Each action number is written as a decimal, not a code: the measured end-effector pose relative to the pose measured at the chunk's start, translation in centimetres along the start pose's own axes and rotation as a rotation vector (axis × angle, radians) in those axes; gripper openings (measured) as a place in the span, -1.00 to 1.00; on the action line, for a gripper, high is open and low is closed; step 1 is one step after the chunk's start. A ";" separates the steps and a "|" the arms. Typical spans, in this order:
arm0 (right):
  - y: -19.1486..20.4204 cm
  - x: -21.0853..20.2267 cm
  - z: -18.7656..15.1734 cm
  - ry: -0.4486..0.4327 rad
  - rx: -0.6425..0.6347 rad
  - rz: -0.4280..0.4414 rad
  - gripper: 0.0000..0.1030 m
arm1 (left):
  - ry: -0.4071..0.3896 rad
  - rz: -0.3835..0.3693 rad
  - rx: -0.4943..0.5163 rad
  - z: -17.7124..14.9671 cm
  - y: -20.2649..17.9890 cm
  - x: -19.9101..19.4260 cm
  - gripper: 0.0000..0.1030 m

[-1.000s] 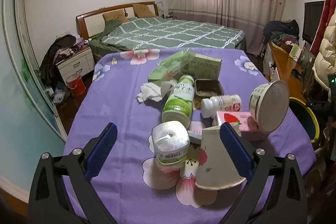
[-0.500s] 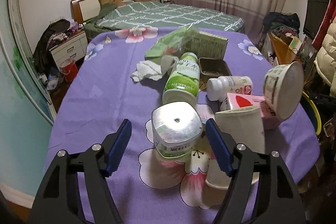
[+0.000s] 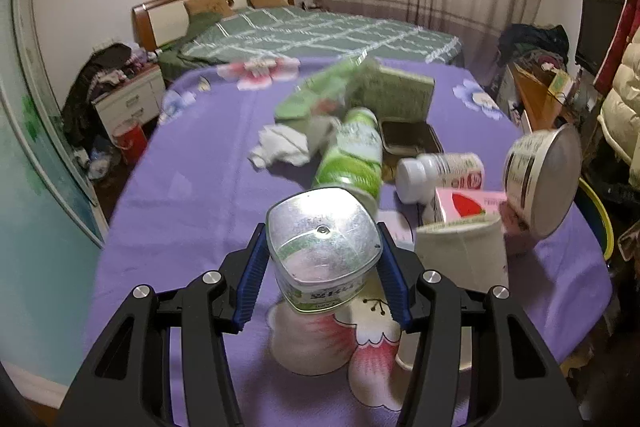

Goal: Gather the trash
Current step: 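Grasp the clear plastic cup with the left tool, then carry the clear cup with the left tool over the bin and release, then grasp the white bowl rim with the right tool, then carry the white bowl with the right tool into the bin and release, then grasp the upside-down paper cup with the left tool, then carry the paper cup with the left tool into the bin and release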

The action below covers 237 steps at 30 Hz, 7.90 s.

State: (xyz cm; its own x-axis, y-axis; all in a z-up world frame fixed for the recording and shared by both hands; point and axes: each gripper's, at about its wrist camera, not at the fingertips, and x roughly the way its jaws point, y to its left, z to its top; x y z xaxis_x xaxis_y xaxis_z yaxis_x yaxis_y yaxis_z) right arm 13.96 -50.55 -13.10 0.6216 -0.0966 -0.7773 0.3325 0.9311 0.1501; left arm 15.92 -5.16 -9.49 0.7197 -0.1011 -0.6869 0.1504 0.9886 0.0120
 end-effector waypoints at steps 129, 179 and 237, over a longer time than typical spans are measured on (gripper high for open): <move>7.1 -4.8 -1.5 -0.140 -0.032 0.157 -0.91 | -0.141 -0.064 -0.055 1.6 -2.4 -5.9 0.57; -1.7 -0.3 -1.6 -0.074 0.135 -0.051 -0.58 | 0.070 -0.100 0.038 -0.4 -7.1 2.3 0.46; -13.1 -2.5 -4.5 -0.114 0.303 -0.130 -0.57 | 0.033 -0.470 0.457 6.7 -38.5 5.9 0.21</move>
State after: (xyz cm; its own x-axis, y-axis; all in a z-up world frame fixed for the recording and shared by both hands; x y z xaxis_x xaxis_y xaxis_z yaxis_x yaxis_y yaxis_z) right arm 4.82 -60.94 -15.92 0.6300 -0.2621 -0.7310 0.5988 0.7634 0.2423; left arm 18.87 -44.54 -9.12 0.4872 -0.4996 -0.7163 0.7216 0.6923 0.0079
